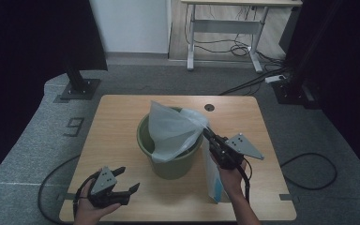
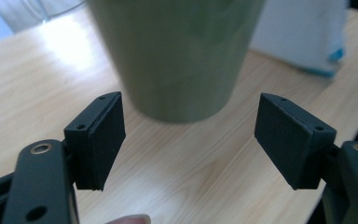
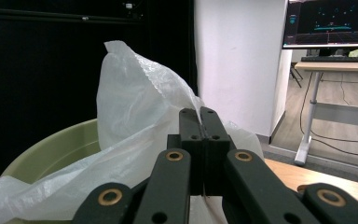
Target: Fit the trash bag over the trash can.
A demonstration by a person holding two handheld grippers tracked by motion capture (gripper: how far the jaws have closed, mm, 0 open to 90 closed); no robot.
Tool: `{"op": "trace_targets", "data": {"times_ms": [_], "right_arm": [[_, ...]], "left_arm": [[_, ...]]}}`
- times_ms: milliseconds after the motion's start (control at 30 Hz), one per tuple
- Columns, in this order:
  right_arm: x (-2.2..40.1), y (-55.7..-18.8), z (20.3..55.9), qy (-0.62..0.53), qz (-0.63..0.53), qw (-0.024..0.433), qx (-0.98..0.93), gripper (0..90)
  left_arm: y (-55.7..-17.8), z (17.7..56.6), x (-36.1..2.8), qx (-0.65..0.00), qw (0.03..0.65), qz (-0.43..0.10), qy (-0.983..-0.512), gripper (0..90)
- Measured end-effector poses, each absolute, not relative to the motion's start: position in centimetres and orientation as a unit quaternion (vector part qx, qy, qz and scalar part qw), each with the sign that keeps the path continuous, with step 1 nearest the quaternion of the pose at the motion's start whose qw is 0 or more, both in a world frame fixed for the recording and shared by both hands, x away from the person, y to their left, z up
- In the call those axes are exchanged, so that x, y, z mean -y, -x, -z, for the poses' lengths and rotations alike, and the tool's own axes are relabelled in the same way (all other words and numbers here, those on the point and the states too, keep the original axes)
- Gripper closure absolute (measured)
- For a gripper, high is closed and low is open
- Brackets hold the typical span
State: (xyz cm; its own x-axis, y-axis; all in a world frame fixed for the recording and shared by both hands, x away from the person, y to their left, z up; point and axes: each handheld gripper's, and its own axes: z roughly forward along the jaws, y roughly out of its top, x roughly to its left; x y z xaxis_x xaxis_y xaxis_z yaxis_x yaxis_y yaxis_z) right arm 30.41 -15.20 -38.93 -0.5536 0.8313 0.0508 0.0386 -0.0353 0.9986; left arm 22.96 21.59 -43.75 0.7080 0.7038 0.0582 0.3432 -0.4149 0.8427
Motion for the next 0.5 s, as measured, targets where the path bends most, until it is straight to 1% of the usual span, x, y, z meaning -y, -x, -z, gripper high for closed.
{"op": "trace_targets", "data": {"times_ms": [133,367,500], "right_arm": [[14.8,-30.2,38.8,-0.346,-0.624,0.318,-0.624,88.7],[14.8,-30.0,38.4,-0.342,-0.624,0.320,-0.626,88.7],[14.9,-29.9,38.2,-0.344,-0.625,0.317,-0.625,88.7]], "left_arm": [[-22.6,41.9,-19.9,-0.307,0.446,-0.214,-0.813,28.8],[-23.6,40.8,-17.8,-0.297,0.455,-0.218,-0.811,37.4],[-24.2,40.2,-17.0,-0.289,0.462,-0.213,-0.811,40.4]]}}
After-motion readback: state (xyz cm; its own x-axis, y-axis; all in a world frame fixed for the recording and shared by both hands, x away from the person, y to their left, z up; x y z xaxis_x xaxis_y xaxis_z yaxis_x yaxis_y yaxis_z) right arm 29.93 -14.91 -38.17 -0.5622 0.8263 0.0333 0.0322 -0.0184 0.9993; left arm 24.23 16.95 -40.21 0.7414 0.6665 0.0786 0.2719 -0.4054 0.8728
